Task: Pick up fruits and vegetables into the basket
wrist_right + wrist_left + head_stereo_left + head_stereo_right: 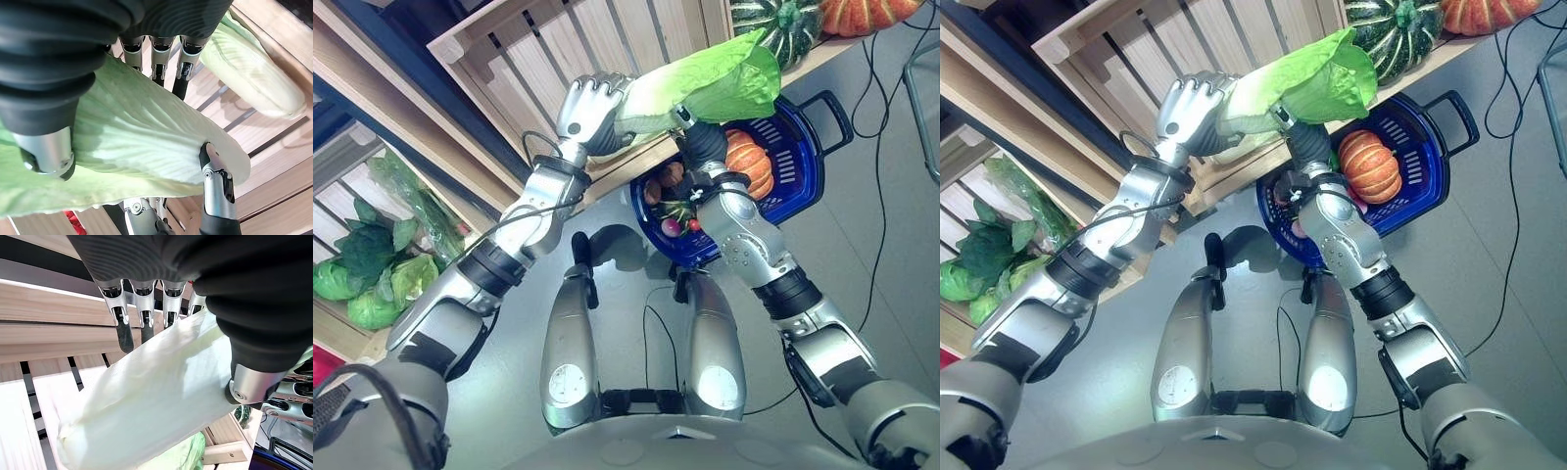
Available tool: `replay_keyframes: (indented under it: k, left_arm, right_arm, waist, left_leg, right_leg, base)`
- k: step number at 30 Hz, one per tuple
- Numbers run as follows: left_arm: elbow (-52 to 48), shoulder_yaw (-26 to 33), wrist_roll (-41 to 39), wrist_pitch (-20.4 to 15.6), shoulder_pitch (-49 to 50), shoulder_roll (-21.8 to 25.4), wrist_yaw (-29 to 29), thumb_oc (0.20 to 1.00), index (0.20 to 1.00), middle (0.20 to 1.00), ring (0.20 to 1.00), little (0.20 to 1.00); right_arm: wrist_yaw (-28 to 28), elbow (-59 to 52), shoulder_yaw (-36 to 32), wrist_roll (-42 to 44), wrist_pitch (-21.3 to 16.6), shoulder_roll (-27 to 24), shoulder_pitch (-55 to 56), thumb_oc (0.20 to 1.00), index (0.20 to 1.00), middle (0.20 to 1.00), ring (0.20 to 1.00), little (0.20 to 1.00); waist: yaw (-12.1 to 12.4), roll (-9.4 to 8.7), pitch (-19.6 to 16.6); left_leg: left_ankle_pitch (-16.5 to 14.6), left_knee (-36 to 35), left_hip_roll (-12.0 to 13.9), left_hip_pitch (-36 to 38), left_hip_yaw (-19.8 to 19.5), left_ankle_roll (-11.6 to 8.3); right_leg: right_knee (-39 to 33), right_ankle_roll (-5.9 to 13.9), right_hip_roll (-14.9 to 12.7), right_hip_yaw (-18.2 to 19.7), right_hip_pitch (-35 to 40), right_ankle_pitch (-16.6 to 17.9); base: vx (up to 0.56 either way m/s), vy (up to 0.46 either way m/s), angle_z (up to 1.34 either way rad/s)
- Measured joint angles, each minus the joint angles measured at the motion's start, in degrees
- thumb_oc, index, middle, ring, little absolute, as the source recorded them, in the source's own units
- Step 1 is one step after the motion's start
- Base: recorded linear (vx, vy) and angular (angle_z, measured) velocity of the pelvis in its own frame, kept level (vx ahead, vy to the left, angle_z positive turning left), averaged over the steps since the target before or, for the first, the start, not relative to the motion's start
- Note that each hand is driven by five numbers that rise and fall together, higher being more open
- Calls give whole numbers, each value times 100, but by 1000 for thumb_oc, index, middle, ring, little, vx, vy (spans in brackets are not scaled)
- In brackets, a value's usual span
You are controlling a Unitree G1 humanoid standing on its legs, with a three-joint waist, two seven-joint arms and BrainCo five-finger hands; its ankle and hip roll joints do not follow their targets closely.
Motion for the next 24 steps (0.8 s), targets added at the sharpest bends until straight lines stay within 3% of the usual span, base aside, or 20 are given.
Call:
replay_keyframes:
  k: [1, 2, 3, 4, 8, 13, 18, 19, 21, 24]
  left_arm:
    - [0, -7, -2, 8, 0, 0, 12, 200, 200, 200, 200, 200]
    - [0, -13, -5, 10, 0, 1, 26, 341, 341, 341, 341, 341]
    - [4, -28, -32, 20, 7, 8, 80, 576, 576, 576, 576, 576]
    - [13, -46, -57, 25, 15, 15, 134, 1000, 1000, 1000, 1000, 1000]
    - [80, -207, -341, 90, 142, 105, 516, 1000, 1000, 1000, 1000, 1000]
    - [226, -197, -1411, 33, 423, 91, 1137, 1000, 1000, 1000, 1000, 1000]
    - [1170, 187, -3119, -442, 1055, -42, 1798, 1000, 1000, 1000, 1000, 1000]
    - [1170, 187, -3119, -442, 1055, -42, 1798, 1000, 1000, 1000, 1000, 1000]
    - [1586, 619, -3653, -690, 1705, -30, 2113, 1000, 1000, 1000, 1000, 1000]
    - [1644, 956, -3724, -1039, 1891, -37, 2208, 1000, 1000, 1000, 1000, 1000]
  right_arm:
    - [18, 0, -2, -25, 0, -12, 0, 200, 200, 200, 200, 200]
    - [37, 0, -2, -25, 0, -23, 0, 200, 200, 200, 200, 200]
    - [67, 1, -9, -42, 0, -50, -1, 200, 200, 200, 200, 200]
    - [94, 1, -10, -71, 1, -49, -2, 200, 200, 200, 200, 200]
    - [232, -1, -2, -369, 2, -196, -7, 200, 200, 200, 200, 200]
    - [212, -16, -8, -1000, -62, -246, 2, 200, 200, 200, 200, 200]
    - [-62, -670, -676, -1860, -575, -235, 311, 200, 200, 200, 200, 200]
    - [-62, -670, -676, -1860, -575, -235, 311, 200, 200, 200, 200, 200]
    - [-354, -1152, -1427, -2314, -980, -331, 459, 200, 200, 200, 200, 200]
    - [-575, -1312, -1923, -2541, -1171, -640, 685, 200, 200, 200, 200, 200]
  waist:
    - [0, 0, 0]
    - [2, 0, 0]
    - [3, 1, 0]
    - [4, 1, 0]
    - [3, 4, 0]
    - [-26, 6, 1]
    - [-70, 16, 5]
    - [-70, 16, 5]
    - [-184, 19, 7]
    - [-242, 21, 8]
  left_leg:
    - [0, -1, 0, 2, 1, 0]
    - [0, -1, 0, 3, 3, 0]
    - [0, -5, 0, 5, 4, 0]
    - [0, -7, 0, 8, 7, 0]
    - [0, -10, 0, 22, 19, 0]
    - [0, -10, 3, 24, 39, 0]
    - [3, -72, 0, 18, 192, 5]
    - [3, -72, 0, 18, 192, 5]
    - [4, -100, 3, 10, 232, 3]
    - [2, -103, 1, 2, 315, 6]
  right_leg:
    - [-1, 0, 0, 1, 0, 0]
    - [-1, 0, 0, 3, 0, 0]
    - [-4, 0, 0, 3, 0, 0]
    - [-4, 0, 0, 6, 0, 0]
    - [-1, 0, 0, 15, 0, 0]
    - [11, 0, -1, 36, -22, 0]
    - [33, 2, 0, 175, -168, 0]
    - [33, 2, 0, 175, -168, 0]
    - [56, 1, 3, 204, -228, 0]
    - [94, 11, 9, 301, -319, -7]
  base:
    - [0, 0, 0]
    - [0, 0, 0]
    - [0, 0, 0]
    - [0, 0, 0]
    - [0, 0, 0]
    - [-3, 3, -1]
    - [-8, 25, -10]
    - [-24, 10, -12]
    - [-15, 18, -8]
    - [-11, 21, -9]
